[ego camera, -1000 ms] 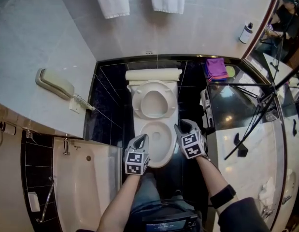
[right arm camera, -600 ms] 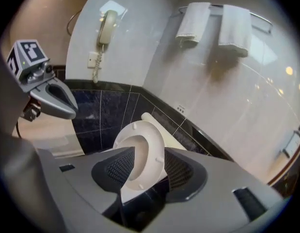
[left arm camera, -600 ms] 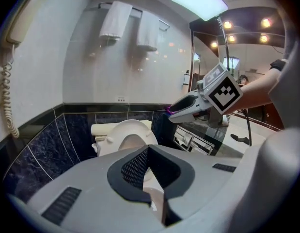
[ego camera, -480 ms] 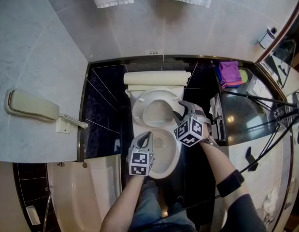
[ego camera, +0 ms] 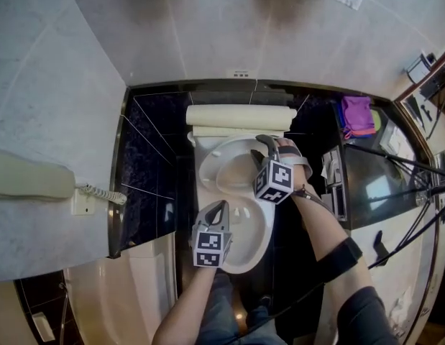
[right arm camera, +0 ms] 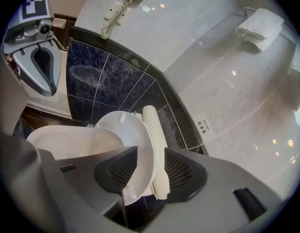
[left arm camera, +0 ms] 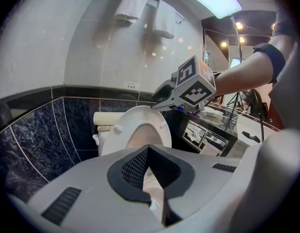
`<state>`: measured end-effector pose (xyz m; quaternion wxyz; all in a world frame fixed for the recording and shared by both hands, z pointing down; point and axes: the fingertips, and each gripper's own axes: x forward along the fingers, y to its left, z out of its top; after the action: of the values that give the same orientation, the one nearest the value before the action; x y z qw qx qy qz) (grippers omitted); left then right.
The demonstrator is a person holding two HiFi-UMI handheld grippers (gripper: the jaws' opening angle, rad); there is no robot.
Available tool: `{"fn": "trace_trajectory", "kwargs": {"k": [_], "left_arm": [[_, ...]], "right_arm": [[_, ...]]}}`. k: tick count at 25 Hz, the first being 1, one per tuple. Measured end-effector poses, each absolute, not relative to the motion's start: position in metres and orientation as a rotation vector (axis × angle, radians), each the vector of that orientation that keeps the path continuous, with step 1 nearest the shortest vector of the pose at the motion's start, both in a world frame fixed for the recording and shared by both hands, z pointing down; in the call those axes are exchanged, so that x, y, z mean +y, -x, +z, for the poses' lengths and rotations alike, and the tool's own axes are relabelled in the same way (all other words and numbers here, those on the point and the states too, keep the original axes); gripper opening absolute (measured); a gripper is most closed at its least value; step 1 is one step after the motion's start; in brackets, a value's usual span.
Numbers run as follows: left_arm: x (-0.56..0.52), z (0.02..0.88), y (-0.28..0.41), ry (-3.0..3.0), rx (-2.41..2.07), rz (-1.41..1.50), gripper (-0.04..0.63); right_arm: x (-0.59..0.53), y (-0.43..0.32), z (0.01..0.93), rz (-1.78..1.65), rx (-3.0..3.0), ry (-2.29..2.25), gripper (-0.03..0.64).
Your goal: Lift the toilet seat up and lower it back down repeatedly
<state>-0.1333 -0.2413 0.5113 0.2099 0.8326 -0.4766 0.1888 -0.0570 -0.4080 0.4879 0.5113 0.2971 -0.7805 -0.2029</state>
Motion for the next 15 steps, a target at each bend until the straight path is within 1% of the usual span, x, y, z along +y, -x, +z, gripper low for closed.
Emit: {"fn": "trace_trajectory", "kwargs": {"k": [4,5,6,7,15], "left_arm": [[-0.248,0.523,0.146,-2.299,-1.336,0.522,-0.009],[-0.25,0.524,0.148,-2.296,-1.338,0.521,-0.009],[-0.251,0.525,0.149,-2.293,-1.338,0.519,-0.009],[-0.251,0.527,0.15,-2.292,-1.339,0.516,-0.009],[-0.244,0.538,0.149,-2.269,-1.329,0.522,-0.009]], "right_arm": [[-0.428,0.063,0.503,-0.504,-1.836,-0.694,0.165],[-0.43,0.064,0.507,-0.508,-1.826,-0.695,0.146],[-0.432,0.063,0.509,-0.516,-1.818,-0.701,0.09],[-0.434,0.062,0.51,-0.526,-1.811,-0.71,0.077],[-0.431,0.064,0.51,-0.526,-1.788,-0.711,0.066]]}}
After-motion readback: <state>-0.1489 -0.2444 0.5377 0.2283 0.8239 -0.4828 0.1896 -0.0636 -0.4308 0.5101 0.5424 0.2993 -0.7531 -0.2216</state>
